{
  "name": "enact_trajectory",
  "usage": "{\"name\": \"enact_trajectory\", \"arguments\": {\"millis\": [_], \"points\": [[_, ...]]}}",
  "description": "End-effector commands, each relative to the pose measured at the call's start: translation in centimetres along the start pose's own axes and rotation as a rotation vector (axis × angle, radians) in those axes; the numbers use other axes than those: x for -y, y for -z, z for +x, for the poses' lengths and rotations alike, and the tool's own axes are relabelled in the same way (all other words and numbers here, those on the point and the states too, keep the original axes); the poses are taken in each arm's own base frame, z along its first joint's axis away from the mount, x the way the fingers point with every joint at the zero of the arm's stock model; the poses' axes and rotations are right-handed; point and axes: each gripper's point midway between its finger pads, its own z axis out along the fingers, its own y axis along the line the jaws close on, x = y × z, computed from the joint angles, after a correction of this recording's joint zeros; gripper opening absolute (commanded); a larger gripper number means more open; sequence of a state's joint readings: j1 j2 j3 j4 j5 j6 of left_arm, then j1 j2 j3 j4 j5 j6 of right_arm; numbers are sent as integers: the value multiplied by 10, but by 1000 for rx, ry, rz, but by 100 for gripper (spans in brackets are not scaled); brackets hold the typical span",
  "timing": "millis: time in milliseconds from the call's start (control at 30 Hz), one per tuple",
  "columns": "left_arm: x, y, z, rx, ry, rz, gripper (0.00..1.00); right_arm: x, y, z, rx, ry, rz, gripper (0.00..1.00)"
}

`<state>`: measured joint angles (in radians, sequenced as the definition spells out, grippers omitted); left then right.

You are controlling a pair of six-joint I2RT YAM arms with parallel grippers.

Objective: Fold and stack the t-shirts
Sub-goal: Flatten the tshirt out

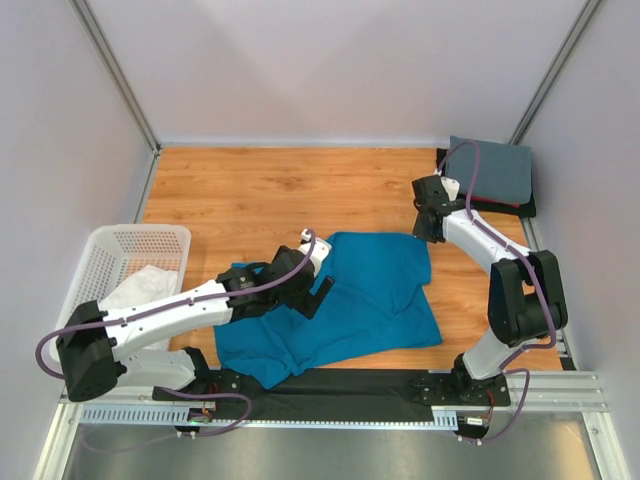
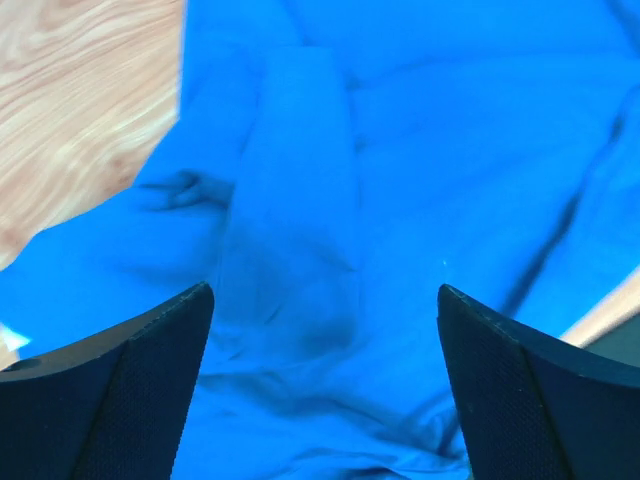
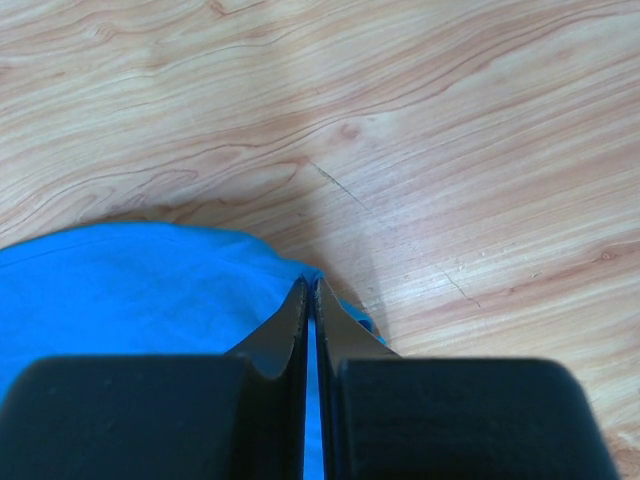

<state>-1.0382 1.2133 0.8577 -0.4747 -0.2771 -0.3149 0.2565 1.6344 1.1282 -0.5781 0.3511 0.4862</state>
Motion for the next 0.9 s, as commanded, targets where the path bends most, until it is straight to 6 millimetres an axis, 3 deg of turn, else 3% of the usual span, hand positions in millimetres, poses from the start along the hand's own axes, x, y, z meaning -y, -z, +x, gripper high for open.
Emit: {"name": "enact_trajectory", "arguments": {"millis": [0,67,200,300,367,400,500,633,867], "points": [[-25,12,-16,54,57,-134,99,-5,0,-5,14,-32,-25,0],[-32,20,-33,97,71,-141,99,-7,0,-3,8,-32,-37,0],[-40,15,-40,80,110,-132,99,-7,-1,1,-3,-31,-42,0],[-55,-1,-10,-50,255,-205,98,-4,-2,4,-7,-27,-34,1],[-54,-7,2,-74,368,-178,95,-3,-1,6,-7,-30,-34,0],[-52,-10,17,-90,387,-163,94,-4,-2,7,-8,-31,-39,0],[-42,-15,14,-16,487,-94,90,-6,-4,11,-24,-21,-47,0],[-58,-12,30,-17,659,-195,86,-6,-7,17,-47,-16,-46,0],[-66,-8,44,100,904,-212,79,-9,-7,19,-60,-10,-57,0]]}}
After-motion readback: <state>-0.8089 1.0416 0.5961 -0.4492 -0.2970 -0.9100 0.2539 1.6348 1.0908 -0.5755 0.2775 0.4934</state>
